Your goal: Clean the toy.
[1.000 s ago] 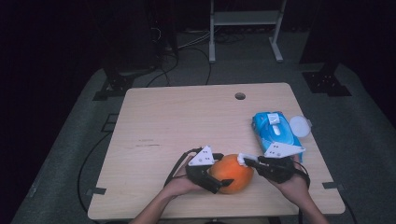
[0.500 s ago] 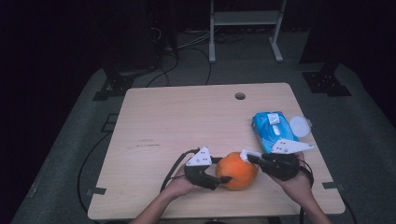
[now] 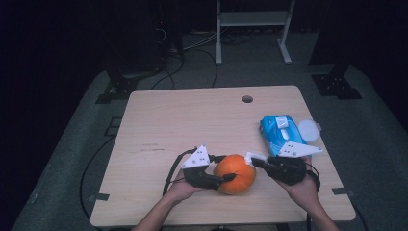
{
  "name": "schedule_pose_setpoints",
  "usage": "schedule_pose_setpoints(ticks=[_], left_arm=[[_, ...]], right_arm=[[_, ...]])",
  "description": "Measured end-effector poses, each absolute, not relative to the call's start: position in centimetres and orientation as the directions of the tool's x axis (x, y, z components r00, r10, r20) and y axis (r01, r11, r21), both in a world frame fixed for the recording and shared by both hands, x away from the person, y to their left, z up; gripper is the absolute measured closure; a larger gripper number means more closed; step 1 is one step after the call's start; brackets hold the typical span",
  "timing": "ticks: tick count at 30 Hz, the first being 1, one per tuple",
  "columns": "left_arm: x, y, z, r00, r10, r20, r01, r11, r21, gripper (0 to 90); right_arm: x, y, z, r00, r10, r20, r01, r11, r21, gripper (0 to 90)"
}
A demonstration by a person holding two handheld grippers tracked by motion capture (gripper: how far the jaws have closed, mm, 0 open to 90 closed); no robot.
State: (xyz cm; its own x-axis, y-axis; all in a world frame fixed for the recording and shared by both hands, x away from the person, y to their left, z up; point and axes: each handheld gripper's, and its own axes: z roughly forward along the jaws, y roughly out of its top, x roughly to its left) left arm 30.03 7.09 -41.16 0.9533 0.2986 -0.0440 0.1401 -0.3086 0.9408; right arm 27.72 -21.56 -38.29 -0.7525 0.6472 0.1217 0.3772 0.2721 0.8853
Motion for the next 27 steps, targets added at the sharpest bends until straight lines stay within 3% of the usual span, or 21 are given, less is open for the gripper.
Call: schedule_pose_setpoints(ticks=[10, 18, 20, 24, 27], left_arm=[[29.9, 6.4, -41.5, 0.948, 0.317, -0.023, 0.141, -0.354, 0.924, 35.7], [31.0, 6.1, -42.9, 0.956, 0.289, -0.059, 0.172, -0.384, 0.907, 9.8], [31.0, 6.0, -43.2, 0.955, 0.289, -0.062, 0.172, -0.374, 0.911, 12.0], [30.7, 6.2, -42.4, 0.949, 0.315, -0.015, 0.139, -0.376, 0.916, 34.5], [30.7, 6.6, -41.7, 0.938, 0.347, -0.018, 0.150, -0.355, 0.923, 37.0]], right_arm=[[26.3, -19.5, -37.1, -0.787, 0.617, 0.023, 0.289, 0.335, 0.897, 82.5], [27.6, -20.6, -38.6, -0.754, 0.654, 0.057, 0.345, 0.321, 0.882, 82.5], [27.7, -20.7, -38.7, -0.753, 0.657, 0.052, 0.343, 0.324, 0.882, 82.5], [27.5, -20.8, -38.5, -0.745, 0.665, 0.053, 0.340, 0.310, 0.888, 82.5], [26.9, -20.5, -37.8, -0.754, 0.656, 0.041, 0.314, 0.305, 0.899, 82.5]])
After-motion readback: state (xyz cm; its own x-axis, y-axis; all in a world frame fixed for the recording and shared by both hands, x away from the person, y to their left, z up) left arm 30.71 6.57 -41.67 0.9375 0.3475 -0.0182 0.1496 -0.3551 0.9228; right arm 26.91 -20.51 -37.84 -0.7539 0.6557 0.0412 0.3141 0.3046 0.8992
